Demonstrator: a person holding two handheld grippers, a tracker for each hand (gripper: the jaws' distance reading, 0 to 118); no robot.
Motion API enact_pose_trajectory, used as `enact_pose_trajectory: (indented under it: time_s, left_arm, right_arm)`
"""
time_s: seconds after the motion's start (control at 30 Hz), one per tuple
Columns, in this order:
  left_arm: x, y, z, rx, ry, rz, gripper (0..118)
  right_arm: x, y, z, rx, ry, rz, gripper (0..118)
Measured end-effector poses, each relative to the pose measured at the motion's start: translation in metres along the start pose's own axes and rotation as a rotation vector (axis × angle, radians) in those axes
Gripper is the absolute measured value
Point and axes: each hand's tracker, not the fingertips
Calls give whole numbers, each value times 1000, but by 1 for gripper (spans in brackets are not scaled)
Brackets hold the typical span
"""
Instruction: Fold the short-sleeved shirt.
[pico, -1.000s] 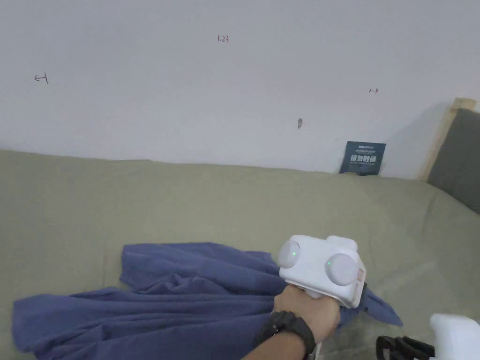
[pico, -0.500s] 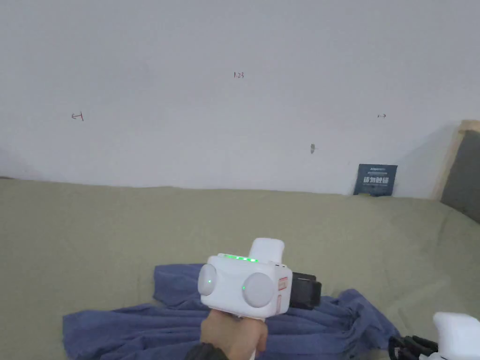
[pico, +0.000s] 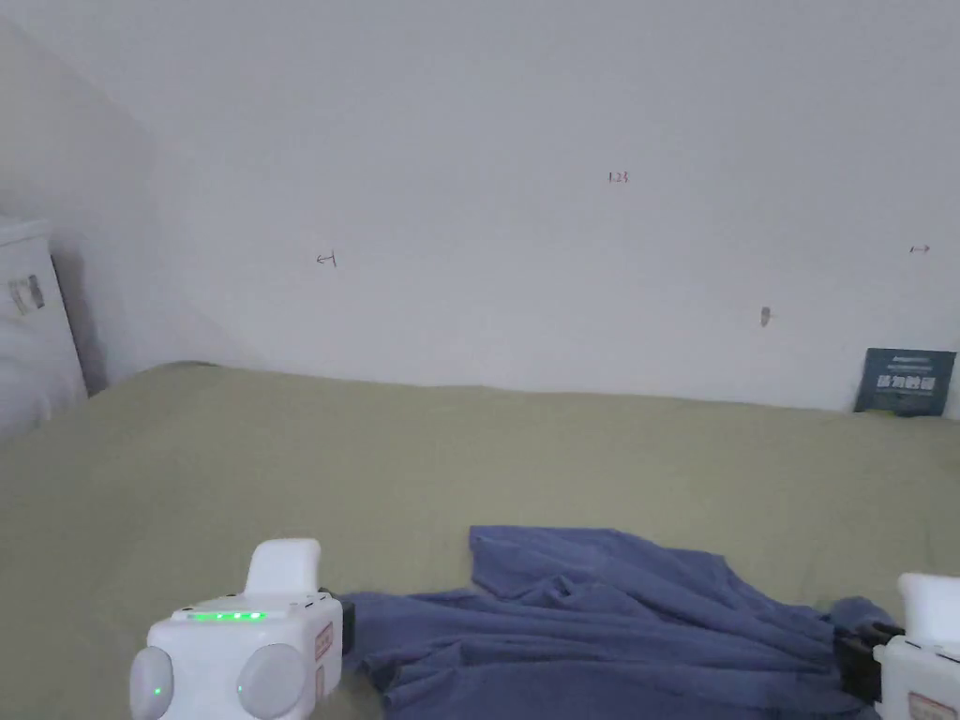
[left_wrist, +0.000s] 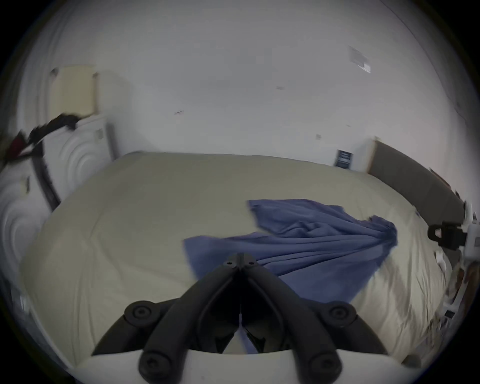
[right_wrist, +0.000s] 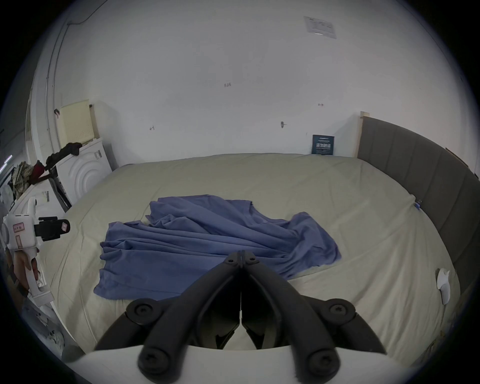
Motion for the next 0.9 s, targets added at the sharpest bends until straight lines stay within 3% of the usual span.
enact_pose_trajectory:
  time_s: [0.4, 0.47, 0.5, 0.53, 0.57, 0.6, 0.63, 0.7, 0.73, 0.77, 0.9]
  left_arm:
    - [-23, 25, -88, -92, -37, 91, 0]
    - [-22, 14, -63, -137, -46, 131, 0]
    - [-33, 28, -115, -186, -46, 140, 0]
    - [-29, 28, -115, -195, -30, 133, 14]
    - [-26, 28, -116, -215, -24, 128, 46]
    - [-25, 27, -118, -256, -13, 127, 94]
    - [17, 65, -154, -270, -7, 128, 116]
    - [41, 55, -150, -257, 39, 97, 114]
    - [58, 50, -146, -292, -15, 98, 114]
    - [32, 56, -184, -321, -14, 103, 115]
    - [33, 53, -207, -349, 65, 159, 118]
  right_arm:
    - [-16, 14, -35, -25, 62, 40, 0]
    - [-11, 16, -34, -15, 67, 39, 0]
    - [-8, 18, -35, -9, 66, 45, 0]
    - [-5, 20, -36, -5, 64, 52, 0]
    - [-2, 22, -37, -5, 63, 58, 0]
    - [1, 24, -40, -7, 62, 63, 0]
    - [3, 25, -43, -8, 62, 65, 0]
    - [0, 27, -38, -8, 69, 72, 0]
    - [1, 28, -41, -9, 71, 74, 0]
    - [1, 28, -44, -10, 77, 77, 0]
    - [-2, 25, -55, -33, 104, 96, 0]
